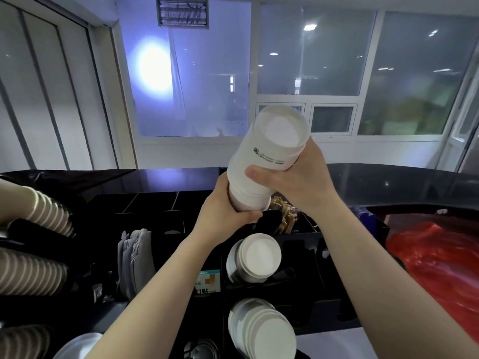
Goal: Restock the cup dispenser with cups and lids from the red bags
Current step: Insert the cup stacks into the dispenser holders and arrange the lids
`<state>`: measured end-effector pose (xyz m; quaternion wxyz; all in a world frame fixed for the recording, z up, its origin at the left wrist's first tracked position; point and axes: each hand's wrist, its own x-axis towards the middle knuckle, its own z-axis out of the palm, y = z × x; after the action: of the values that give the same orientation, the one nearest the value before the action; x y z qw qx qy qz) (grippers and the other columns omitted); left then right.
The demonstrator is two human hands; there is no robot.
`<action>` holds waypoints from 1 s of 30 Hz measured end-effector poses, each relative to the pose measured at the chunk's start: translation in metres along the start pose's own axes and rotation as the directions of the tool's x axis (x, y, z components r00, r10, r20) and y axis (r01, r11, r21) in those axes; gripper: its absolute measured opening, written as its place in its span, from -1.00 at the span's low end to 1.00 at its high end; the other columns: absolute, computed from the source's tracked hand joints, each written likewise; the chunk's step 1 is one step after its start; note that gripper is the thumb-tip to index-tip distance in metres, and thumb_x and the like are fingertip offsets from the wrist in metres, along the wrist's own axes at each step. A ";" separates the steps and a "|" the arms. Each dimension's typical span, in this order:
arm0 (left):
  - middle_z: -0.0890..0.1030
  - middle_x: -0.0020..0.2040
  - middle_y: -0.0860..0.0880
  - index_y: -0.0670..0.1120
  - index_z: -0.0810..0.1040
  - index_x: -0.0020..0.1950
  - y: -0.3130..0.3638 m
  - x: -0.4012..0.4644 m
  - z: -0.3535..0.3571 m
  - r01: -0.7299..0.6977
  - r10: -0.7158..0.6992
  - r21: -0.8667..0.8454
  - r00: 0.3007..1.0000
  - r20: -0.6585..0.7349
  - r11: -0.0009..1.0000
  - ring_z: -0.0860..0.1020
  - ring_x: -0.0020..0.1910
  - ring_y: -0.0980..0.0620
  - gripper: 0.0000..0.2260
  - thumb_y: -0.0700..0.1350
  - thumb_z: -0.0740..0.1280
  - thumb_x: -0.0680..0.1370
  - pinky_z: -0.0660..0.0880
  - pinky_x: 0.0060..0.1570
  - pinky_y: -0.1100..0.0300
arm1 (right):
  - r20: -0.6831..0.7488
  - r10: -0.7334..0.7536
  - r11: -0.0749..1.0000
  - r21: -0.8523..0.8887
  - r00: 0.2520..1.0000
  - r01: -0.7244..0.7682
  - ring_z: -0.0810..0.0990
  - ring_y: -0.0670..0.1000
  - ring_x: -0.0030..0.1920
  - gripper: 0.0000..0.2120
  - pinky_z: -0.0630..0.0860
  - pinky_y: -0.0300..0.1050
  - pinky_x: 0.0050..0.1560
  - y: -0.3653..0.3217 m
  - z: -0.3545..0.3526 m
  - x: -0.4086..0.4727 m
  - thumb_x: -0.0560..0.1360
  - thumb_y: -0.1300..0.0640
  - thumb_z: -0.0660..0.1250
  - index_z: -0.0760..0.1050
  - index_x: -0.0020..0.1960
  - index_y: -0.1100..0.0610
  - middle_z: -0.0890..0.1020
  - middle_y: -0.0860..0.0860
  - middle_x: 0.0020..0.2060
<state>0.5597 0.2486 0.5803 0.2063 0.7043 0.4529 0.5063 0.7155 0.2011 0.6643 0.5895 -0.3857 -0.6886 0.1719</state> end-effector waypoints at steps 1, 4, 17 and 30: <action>0.55 0.04 0.37 0.25 0.27 0.31 0.001 -0.001 0.000 -0.011 0.011 -0.010 1.000 0.011 1.000 0.50 0.04 0.42 -0.25 0.10 0.54 0.20 0.41 -0.14 0.48 | 0.006 -0.001 1.000 -0.013 1.000 0.001 0.57 -0.20 0.09 -0.18 0.54 -0.17 0.09 -0.002 -0.001 -0.002 0.03 -0.18 0.55 0.43 0.25 -0.02 0.61 -0.19 0.05; 0.55 0.08 0.39 0.39 0.30 0.24 0.006 -0.004 -0.004 -0.061 0.061 -0.012 0.998 0.021 0.998 0.51 0.07 0.41 -0.36 0.09 0.52 0.26 0.41 -0.11 0.53 | 0.029 0.015 0.999 -0.037 0.999 -0.014 0.52 -0.36 0.01 -0.25 0.43 -0.51 -0.08 0.003 -0.002 -0.012 0.07 -0.06 0.62 0.39 0.19 -0.14 0.58 -0.30 -0.02; 0.59 0.05 0.05 0.05 0.46 0.19 0.006 -0.003 0.001 -0.062 0.061 0.188 0.998 0.009 0.980 0.54 0.06 -0.01 -0.48 -0.01 0.49 0.26 0.47 -0.07 0.12 | -0.055 -0.045 0.990 -0.138 0.997 0.037 0.40 -0.49 0.05 -0.27 0.30 -0.61 -0.01 0.028 0.005 -0.031 0.15 0.03 0.63 0.26 0.08 -0.37 0.47 -0.39 0.04; 0.60 -0.03 0.20 0.15 0.46 0.22 0.004 -0.011 0.005 0.021 -0.011 0.144 0.997 -0.073 0.989 0.58 -0.06 0.14 -0.56 -0.02 0.45 0.37 0.44 -0.15 0.27 | -0.128 0.117 0.993 -0.002 0.985 -0.119 0.47 -0.45 0.01 -0.27 0.40 -0.55 -0.10 0.057 0.007 -0.030 0.14 0.07 0.66 0.33 0.16 -0.18 0.52 -0.39 -0.06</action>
<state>0.5658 0.2383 0.5759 0.1423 0.6949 0.5011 0.4957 0.7280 0.2174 0.6025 0.6192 -0.4389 -0.6263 0.1780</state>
